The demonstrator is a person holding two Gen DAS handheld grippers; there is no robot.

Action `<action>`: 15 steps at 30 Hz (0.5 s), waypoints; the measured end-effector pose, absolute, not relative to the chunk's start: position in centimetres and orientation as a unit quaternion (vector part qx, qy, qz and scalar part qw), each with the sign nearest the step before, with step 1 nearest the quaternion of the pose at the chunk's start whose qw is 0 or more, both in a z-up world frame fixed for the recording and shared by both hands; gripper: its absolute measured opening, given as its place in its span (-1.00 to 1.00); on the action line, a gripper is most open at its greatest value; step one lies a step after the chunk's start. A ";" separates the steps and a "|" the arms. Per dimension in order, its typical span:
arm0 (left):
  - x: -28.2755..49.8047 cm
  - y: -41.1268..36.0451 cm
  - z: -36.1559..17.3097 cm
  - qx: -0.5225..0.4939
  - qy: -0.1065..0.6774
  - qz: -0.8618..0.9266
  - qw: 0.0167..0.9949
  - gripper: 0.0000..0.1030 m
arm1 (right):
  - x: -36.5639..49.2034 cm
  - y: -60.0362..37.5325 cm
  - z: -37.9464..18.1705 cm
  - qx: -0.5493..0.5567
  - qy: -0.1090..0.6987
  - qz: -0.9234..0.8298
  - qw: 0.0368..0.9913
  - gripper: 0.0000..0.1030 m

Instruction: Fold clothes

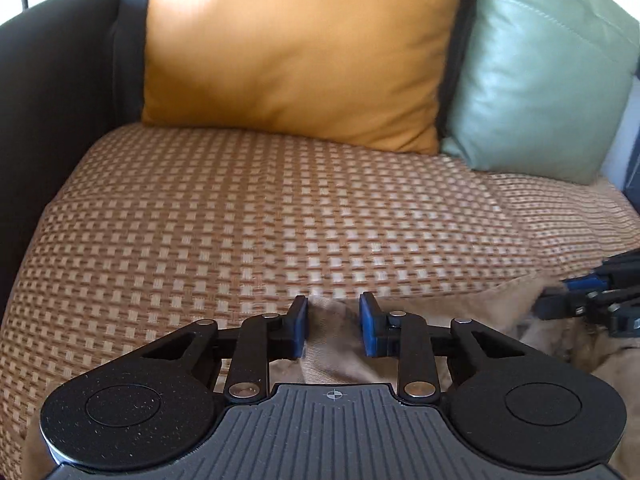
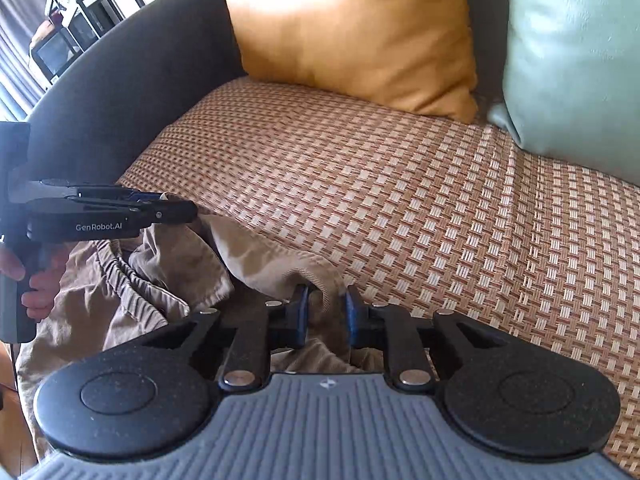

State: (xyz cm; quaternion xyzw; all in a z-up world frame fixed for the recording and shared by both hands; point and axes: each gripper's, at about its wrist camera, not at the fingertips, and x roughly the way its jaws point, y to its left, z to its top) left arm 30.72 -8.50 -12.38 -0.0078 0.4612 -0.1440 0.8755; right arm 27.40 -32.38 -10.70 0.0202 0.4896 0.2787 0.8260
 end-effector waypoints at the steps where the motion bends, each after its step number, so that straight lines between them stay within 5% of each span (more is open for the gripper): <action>1: 30.6 -8.8 -12.0 -0.006 0.461 -0.146 0.875 -0.09 | 27.2 -32.7 -10.5 0.027 0.484 0.280 0.829 -0.59; 5: 30.4 -10.3 -11.0 0.005 0.469 -0.164 0.868 -0.02 | 25.9 -34.7 -9.7 0.074 0.460 0.282 0.839 -0.54; 8: 30.1 -11.4 -10.6 0.035 0.465 -0.158 0.870 -0.02 | 24.5 -35.4 -10.0 0.073 0.455 0.271 0.845 -0.23; 12: 30.3 -11.1 -10.1 0.036 0.458 -0.132 0.879 -0.02 | 22.8 -37.1 -10.2 0.081 0.471 0.263 0.838 -0.25; 15: 30.4 -10.4 -9.3 0.015 0.455 -0.126 0.882 -0.02 | 21.3 -38.1 -10.0 0.094 0.488 0.277 0.823 -0.47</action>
